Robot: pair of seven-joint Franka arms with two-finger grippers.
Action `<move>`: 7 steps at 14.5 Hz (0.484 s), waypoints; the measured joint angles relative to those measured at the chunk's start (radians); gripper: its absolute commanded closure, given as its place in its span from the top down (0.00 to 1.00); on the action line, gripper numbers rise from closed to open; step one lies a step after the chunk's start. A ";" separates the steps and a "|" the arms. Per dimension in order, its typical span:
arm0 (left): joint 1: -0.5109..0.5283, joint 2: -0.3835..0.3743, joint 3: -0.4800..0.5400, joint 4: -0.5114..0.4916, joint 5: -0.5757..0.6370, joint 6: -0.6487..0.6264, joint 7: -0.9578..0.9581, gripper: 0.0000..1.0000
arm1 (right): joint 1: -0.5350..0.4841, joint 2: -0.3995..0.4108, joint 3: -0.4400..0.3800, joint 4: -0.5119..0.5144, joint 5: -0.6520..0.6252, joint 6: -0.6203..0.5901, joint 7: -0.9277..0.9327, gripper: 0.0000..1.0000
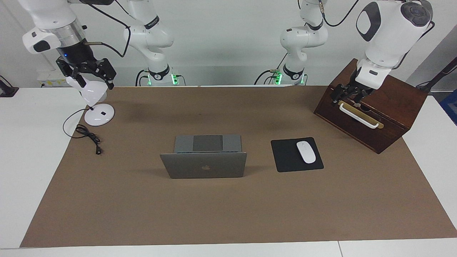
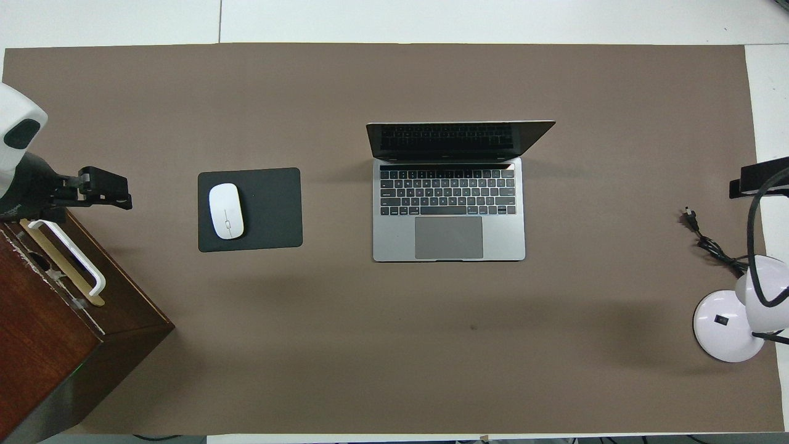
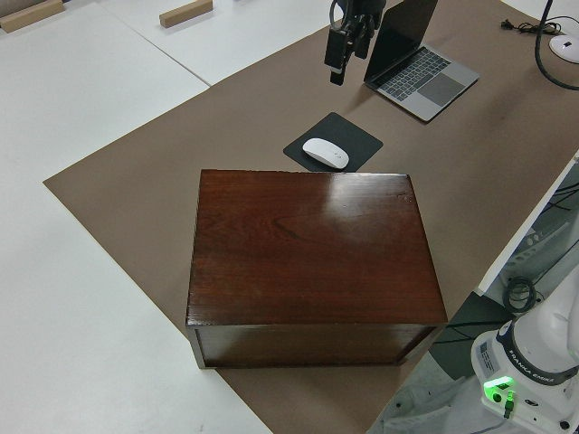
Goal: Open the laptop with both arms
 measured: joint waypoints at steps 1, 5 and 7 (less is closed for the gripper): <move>0.000 0.000 0.000 0.001 0.000 0.000 0.001 1.00 | 0.000 0.000 0.000 0.000 0.000 0.000 0.000 1.00; 0.001 0.000 0.000 0.002 0.000 -0.003 0.001 1.00 | 0.000 0.000 0.000 0.000 0.000 0.000 0.000 1.00; 0.001 0.000 -0.005 0.013 0.000 -0.020 0.001 1.00 | 0.000 0.000 0.000 0.000 0.000 0.000 0.000 1.00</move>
